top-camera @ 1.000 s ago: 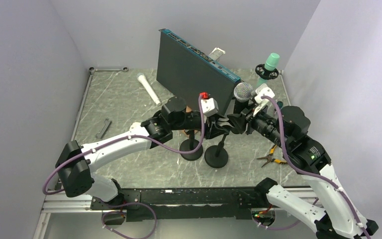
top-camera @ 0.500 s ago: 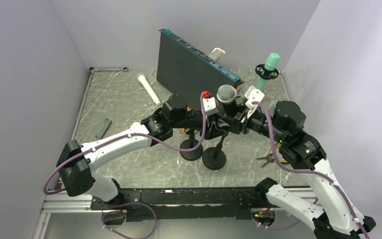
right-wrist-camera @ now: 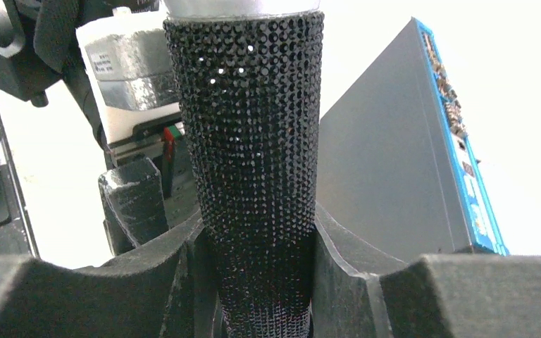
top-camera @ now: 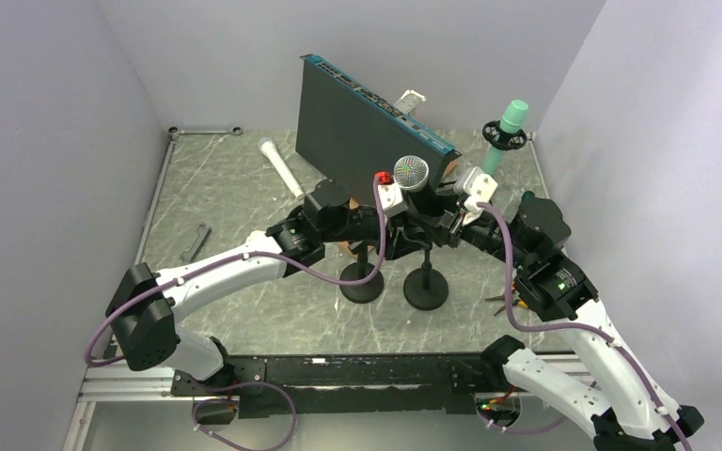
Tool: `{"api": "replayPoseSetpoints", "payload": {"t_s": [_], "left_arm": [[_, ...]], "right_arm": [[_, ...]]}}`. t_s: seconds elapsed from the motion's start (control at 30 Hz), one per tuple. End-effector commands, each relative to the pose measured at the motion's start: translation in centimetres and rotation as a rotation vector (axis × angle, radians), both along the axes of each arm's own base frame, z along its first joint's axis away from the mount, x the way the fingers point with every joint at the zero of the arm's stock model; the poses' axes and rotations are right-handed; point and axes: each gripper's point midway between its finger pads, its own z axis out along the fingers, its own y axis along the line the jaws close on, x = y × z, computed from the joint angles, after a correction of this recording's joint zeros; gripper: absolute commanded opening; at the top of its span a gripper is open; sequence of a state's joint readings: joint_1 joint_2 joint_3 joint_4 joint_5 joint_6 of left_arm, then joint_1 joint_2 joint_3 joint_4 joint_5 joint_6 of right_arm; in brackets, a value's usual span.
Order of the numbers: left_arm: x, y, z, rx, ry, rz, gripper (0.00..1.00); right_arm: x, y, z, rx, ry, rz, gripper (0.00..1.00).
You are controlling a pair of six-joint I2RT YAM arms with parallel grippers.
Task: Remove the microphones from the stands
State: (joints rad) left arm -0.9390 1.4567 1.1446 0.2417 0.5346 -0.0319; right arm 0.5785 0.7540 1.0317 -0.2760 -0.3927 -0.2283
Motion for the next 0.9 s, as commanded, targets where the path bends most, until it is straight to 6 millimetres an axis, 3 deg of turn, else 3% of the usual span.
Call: {"api": "replayPoseSetpoints", "payload": {"t_s": [0.0, 0.2, 0.47, 0.73, 0.87], "left_arm": [[1.7, -0.1, -3.7, 0.078, -0.023, 0.069, 0.00], [1.4, 0.0, -3.8, 0.084, -0.030, 0.054, 0.00], [-0.1, 0.8, -3.3, 0.059, -0.020, -0.090, 0.00], [1.6, 1.9, -4.5, 0.148, 0.030, -0.107, 0.00], [1.9, 2.2, -4.1, 0.132, 0.021, -0.077, 0.00]], "right_arm": [[-5.9, 0.8, 12.4, 0.302, -0.368, 0.223, 0.00], [-6.5, 1.6, 11.6, 0.318, -0.371, 0.296, 0.00], [-9.7, 1.1, 9.0, 0.319, -0.391, 0.390, 0.00], [-9.8, 2.4, 8.8, 0.302, -0.406, 0.474, 0.00], [-10.3, 1.4, 9.2, 0.322, -0.433, 0.433, 0.00]]}}
